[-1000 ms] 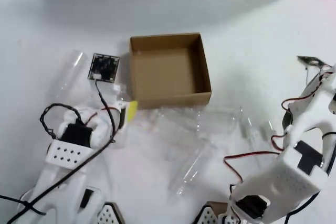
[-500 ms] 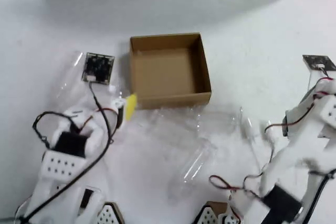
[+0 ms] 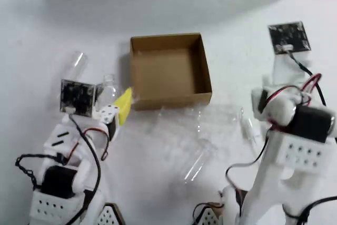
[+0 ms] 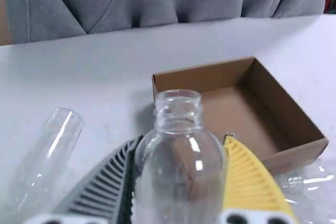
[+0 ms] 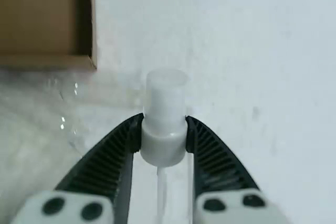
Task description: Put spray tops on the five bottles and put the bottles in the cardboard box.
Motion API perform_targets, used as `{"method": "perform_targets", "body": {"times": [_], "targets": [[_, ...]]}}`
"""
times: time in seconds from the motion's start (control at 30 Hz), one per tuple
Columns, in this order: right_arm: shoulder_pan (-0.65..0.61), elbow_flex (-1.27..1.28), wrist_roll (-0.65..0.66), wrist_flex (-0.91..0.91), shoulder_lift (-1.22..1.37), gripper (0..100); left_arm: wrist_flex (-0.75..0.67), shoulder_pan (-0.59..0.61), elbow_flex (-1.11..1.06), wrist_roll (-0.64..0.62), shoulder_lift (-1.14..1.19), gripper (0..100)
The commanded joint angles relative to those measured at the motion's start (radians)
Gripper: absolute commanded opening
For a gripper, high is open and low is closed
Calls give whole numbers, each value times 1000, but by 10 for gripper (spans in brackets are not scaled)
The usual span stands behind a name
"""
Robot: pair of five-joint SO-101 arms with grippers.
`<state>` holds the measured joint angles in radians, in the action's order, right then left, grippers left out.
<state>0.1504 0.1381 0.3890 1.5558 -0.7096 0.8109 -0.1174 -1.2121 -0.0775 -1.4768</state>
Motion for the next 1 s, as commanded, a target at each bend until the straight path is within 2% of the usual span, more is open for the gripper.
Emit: {"method": "perform_targets", "body": {"times": [0.0,0.13,0.3,0.4,0.53,0.63,0.97], "targets": [[-110,-51,-11,-153,-87,16,-80,2,11,0,-68,20],[-225,-51,-54,-248,-186,16,-163,-2,11,0,-101,20],[-351,-51,-296,-444,-318,15,-224,-15,-18,2,-105,20],[-455,-51,-382,-591,-361,15,-302,-73,-86,9,-107,20],[-555,-51,-388,-768,-369,15,-416,-180,-170,9,-107,20],[-595,-49,-385,-875,-361,15,-450,-226,-201,9,-107,20],[-723,-52,-384,-960,-205,15,-460,-234,-226,11,-108,20]]}}
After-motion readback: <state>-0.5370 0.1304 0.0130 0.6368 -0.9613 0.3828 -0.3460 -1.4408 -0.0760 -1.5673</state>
